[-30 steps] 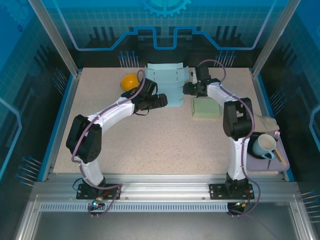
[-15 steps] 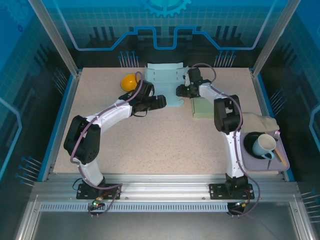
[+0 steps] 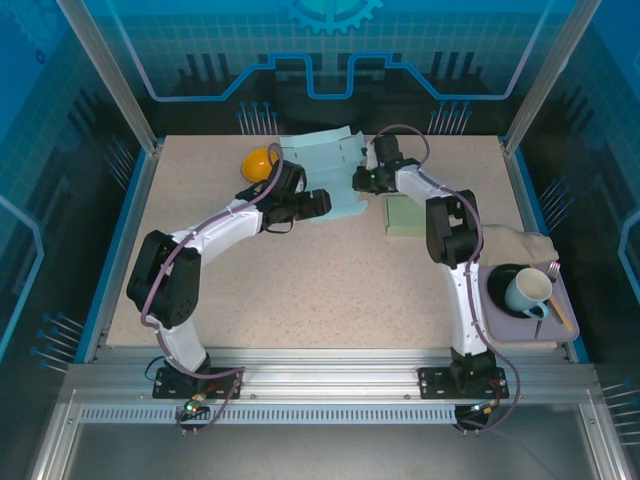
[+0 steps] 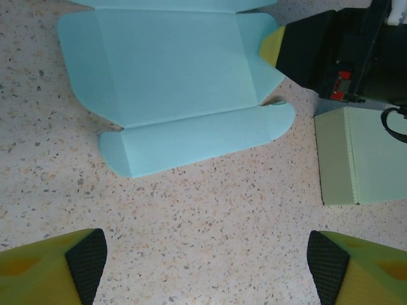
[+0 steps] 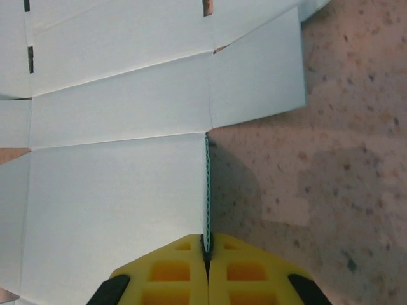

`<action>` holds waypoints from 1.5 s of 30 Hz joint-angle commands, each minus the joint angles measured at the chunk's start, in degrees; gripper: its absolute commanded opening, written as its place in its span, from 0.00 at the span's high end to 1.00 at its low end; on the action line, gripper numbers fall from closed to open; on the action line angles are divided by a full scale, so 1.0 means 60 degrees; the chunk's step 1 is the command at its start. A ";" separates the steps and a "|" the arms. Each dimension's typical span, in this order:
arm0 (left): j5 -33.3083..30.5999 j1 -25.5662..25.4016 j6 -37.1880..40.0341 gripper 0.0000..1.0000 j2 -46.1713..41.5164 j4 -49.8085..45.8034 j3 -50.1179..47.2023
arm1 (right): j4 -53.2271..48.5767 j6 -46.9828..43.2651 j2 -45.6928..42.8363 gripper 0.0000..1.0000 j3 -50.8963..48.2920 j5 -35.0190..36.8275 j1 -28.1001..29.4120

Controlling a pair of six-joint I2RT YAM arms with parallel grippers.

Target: Fold the paper box

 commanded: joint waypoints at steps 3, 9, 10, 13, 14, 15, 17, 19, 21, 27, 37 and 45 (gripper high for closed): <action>-0.0069 0.0115 -0.0063 0.14 -0.1259 -0.0463 -0.0349 | 0.0090 0.0411 -0.2318 1.00 -0.1307 0.0130 0.0258; -0.0781 0.0115 -0.0481 0.14 -0.3036 -0.1133 -0.1209 | 0.0123 0.0794 -0.5217 1.00 -0.3795 0.0083 0.0645; -0.0915 0.0113 -0.0581 0.14 -0.3378 -0.1294 -0.1412 | -0.0001 0.0853 -0.5755 1.00 -0.4258 0.0188 0.0737; -0.1173 0.0111 -0.0772 0.13 -0.4386 -0.1775 -0.2018 | -0.0100 0.1137 -0.7291 1.00 -0.5782 0.0245 0.0958; -0.1216 0.0120 -0.0799 0.13 -0.4680 -0.1893 -0.2202 | -0.0134 0.1226 -0.7736 1.00 -0.6225 0.0217 0.0991; -0.1252 0.0111 -0.0836 0.13 -0.5041 -0.1999 -0.2498 | -0.0171 0.1340 -0.8265 1.00 -0.6799 0.0185 0.1040; -0.1370 0.0114 -0.0930 0.13 -0.5691 -0.2179 -0.3021 | -0.0237 0.1497 -0.9230 1.00 -0.7775 0.0081 0.1167; -0.1467 0.0116 -0.1016 0.13 -0.6356 -0.2362 -0.3591 | -0.0481 0.1567 -1.0210 1.00 -0.8678 0.0083 0.1407; -0.1516 0.0123 -0.1144 0.13 -0.6894 -0.2500 -0.4120 | -0.0689 0.1720 -1.1077 1.00 -0.9563 0.0197 0.1631; -0.1161 0.0117 -0.1710 0.13 -0.7711 -0.2542 -0.5548 | -0.0687 0.2589 -1.3540 1.00 -1.2356 0.0811 0.2160; 0.0072 0.0111 -0.2370 0.13 -0.7000 -0.0542 -0.6903 | -0.0154 0.2807 -1.4232 0.91 -1.4226 0.0930 0.2225; 0.0740 0.0098 -0.2706 0.13 -0.5253 0.0977 -0.6766 | 0.1064 0.2699 -1.3082 0.83 -1.4171 0.1028 0.2282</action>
